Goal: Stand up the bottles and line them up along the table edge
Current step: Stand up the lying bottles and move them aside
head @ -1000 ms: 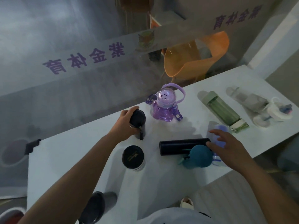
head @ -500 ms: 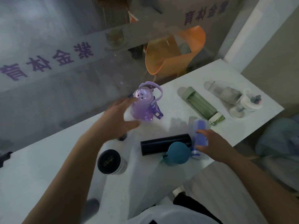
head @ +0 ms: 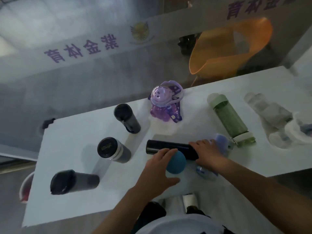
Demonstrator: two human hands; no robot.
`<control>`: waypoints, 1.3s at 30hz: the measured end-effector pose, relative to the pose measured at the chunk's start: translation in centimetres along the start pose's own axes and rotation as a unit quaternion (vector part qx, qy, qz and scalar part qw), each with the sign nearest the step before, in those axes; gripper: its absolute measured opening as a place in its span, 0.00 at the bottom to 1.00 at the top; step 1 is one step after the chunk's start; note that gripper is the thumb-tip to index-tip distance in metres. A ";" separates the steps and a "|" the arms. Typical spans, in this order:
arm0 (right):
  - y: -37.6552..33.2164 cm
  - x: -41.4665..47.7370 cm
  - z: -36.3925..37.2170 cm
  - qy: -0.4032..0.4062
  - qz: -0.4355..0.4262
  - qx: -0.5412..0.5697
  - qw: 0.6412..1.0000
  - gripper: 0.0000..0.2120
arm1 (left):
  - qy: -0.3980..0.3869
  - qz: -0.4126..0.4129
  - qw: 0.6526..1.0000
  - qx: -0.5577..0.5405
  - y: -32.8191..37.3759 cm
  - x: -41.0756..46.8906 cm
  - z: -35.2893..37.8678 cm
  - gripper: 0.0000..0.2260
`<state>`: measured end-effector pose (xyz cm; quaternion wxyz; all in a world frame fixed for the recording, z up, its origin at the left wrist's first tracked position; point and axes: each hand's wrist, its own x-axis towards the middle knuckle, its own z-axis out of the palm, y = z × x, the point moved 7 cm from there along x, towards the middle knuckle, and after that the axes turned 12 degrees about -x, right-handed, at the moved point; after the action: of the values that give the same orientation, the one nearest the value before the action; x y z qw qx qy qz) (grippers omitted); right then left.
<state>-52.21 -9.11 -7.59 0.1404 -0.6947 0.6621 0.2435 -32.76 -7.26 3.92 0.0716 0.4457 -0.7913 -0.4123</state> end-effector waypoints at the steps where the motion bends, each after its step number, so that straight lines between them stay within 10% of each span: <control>1: 0.1 0.3 0.2 0.002 -0.007 0.005 1.000 0.33 | 0.009 -0.008 1.000 0.003 0.0 0.0 0.2 0.39; 13: 0.2 -0.3 -11.2 0.125 -0.138 0.262 0.947 0.33 | 0.096 -0.073 0.992 -0.029 -0.8 -1.1 0.2 0.35; 23: -9.5 -0.2 -21.7 0.189 -0.270 0.188 0.925 0.18 | 0.197 -0.107 0.968 -0.117 -4.0 -5.0 -2.2 0.31; 39: -7.2 -0.6 -19.6 0.197 -0.211 0.239 0.927 0.33 | 0.141 -0.172 0.972 -0.073 -4.7 -4.9 -2.6 0.37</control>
<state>-42.09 -18.17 8.34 0.2167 -0.7985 0.5528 -0.0993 -25.62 -6.27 3.49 0.1423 0.6223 -0.6526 -0.4081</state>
